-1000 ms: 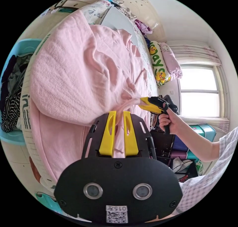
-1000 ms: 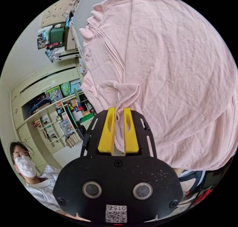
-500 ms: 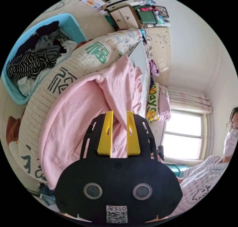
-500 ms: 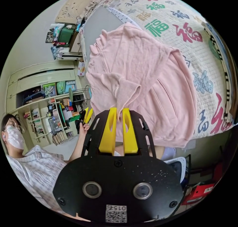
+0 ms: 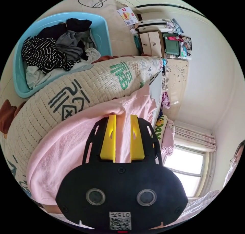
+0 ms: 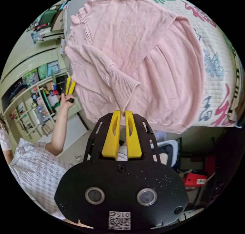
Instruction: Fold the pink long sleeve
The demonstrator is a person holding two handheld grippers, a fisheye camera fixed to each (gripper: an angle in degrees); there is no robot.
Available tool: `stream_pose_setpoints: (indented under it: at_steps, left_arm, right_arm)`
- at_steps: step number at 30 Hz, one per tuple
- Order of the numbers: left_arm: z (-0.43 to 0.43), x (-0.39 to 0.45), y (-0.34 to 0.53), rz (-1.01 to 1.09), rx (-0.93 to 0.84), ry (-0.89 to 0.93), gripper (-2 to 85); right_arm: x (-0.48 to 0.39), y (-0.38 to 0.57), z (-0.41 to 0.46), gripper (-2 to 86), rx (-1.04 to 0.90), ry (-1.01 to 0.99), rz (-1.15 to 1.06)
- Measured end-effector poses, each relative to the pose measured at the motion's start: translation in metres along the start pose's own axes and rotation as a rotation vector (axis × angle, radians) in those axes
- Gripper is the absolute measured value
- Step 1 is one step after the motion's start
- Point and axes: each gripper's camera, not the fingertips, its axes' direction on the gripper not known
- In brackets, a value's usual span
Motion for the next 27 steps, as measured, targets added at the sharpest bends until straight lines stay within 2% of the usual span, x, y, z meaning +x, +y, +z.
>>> stream_pose_setpoints:
  at_steps: [3, 8, 12, 15, 19, 24, 27]
  left_arm:
    - [0.001, -0.003, -0.011, 0.005, -0.043, 0.003, 7.7]
    - [0.005, -0.010, -0.021, 0.006, -0.071, 0.014, 7.0]
    - [0.011, -0.018, -0.028, -0.026, -0.098, 0.034, 5.5]
    - [0.011, -0.021, -0.034, -0.031, -0.115, 0.050, 4.0]
    - [0.009, -0.024, -0.038, -0.027, -0.125, 0.089, 1.8]
    - [0.013, -0.027, -0.041, -0.021, -0.124, 0.141, 0.4]
    - [0.013, -0.022, -0.040, 0.013, -0.092, 0.172, 0.1]
  right_arm:
    - [-0.016, -0.028, -0.045, 4.6, 0.086, 0.189, -0.007]
    - [-0.125, -0.132, -0.080, 6.9, 0.226, 0.156, -0.304]
    - [-0.257, -0.233, -0.033, 8.5, 0.151, 0.065, -0.574]
    - [-0.332, -0.288, 0.011, 8.8, 0.092, 0.066, -0.658]
    - [-0.396, -0.334, 0.049, 8.8, 0.078, 0.105, -0.678]
    - [-0.449, -0.376, 0.112, 3.2, -0.051, 0.342, -0.690]
    - [-0.470, -0.381, 0.120, 1.2, 0.012, 0.387, -0.706]
